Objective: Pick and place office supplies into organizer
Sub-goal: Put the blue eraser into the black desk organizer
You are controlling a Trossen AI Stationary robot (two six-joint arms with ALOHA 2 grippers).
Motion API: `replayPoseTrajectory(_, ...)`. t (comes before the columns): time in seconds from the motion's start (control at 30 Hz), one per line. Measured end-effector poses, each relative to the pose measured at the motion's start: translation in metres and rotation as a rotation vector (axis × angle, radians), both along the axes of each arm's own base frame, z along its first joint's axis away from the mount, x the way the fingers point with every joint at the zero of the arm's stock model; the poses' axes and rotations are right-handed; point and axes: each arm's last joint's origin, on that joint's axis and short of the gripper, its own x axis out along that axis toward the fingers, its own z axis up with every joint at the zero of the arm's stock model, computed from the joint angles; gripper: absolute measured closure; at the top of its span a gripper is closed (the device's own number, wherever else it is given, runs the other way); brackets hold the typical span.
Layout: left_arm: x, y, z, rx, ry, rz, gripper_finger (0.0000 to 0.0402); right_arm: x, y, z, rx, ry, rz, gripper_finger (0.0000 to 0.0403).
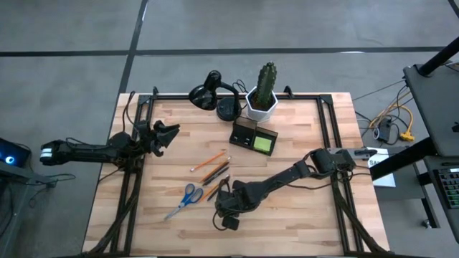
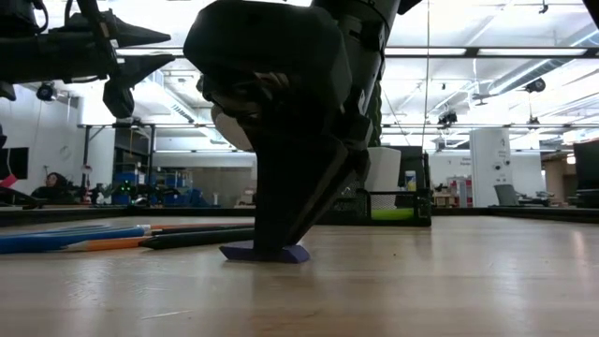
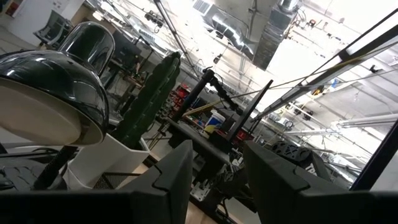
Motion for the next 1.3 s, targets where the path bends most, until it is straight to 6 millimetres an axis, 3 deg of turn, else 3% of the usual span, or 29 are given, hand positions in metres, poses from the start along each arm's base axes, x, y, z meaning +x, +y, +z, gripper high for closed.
replayPoseTrajectory(0.53,0.0,0.0,0.0,0.0,0.0,0.0,0.0274,-0.003,0.002,0.007,0.027,0.011,0.016,0.0335)
replayPoseTrajectory(1.3,0.0,0.0,0.0,0.0,0.0,0.0,0.0274,-0.019,-0.012,0.053,-0.041,0.013,-0.014,0.0335)
